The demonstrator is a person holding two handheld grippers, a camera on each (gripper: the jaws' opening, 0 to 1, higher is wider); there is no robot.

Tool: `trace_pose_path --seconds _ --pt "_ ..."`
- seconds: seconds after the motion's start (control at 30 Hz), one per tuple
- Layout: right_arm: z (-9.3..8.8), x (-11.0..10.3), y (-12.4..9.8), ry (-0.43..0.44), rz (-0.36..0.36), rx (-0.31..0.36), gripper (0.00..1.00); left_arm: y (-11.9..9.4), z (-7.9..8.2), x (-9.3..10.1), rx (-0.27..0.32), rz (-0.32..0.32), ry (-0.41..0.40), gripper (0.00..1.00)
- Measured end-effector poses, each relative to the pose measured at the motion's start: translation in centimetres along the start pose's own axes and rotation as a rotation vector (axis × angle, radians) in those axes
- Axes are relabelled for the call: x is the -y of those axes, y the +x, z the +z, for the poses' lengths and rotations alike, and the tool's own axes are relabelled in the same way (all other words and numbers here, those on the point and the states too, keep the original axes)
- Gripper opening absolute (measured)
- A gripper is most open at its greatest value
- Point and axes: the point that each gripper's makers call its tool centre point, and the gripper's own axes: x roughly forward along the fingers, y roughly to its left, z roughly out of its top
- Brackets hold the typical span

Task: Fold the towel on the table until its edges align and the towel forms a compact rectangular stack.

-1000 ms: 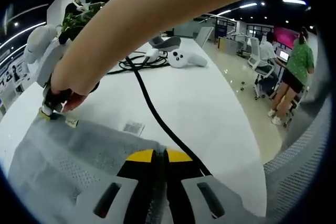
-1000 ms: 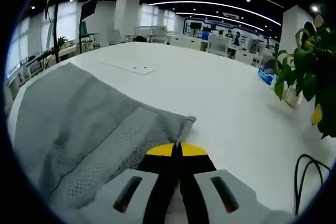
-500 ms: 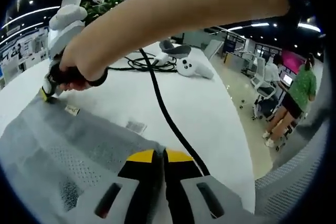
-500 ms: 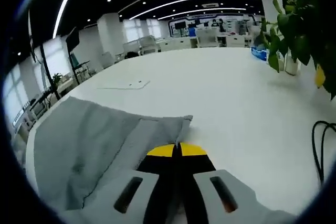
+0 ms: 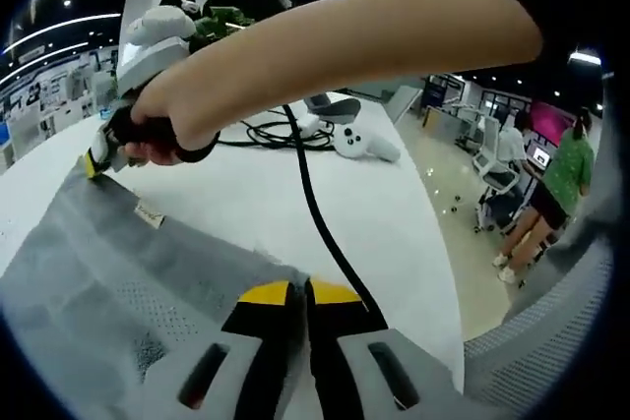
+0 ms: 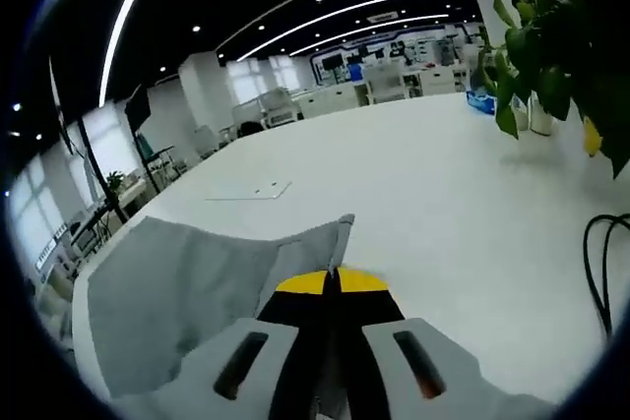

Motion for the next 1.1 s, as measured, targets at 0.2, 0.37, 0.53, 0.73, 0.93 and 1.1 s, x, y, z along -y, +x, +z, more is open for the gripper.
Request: trace_pose_path --seconds 0.2,0.37,0.53,0.73,0.93,1.1 --pt "0.2 -0.6 -1.0 0.042 0.029 0.01 0.0 -0.9 0.4 0.4 -0.003 0.01 0.019 0.05" --pt "1.1 -1.3 -1.8 0.07 0.061 0.036 0.0 -1.8 0.7 0.3 0.008 0.016 0.045 0.05" --pt "1.6 -2.4 -2.2 0.071 0.081 0.04 0.0 -3.0 1.4 0.1 0.026 0.032 0.072 0.05" --pt "1.9 -3.3 -2.4 0.071 0.093 0.043 0.0 -4.2 2.0 -0.1 0.047 0.051 0.083 0.05" --pt "2.0 -3.6 -2.7 0.09 0.086 0.039 0.0 -5.1 2.3 0.0 0.055 0.047 0.103 0.05" --pt "2.9 -4.5 -2.9 0.103 0.096 0.051 0.0 -6.2 2.6 -0.1 0.067 0.051 0.096 0.05"
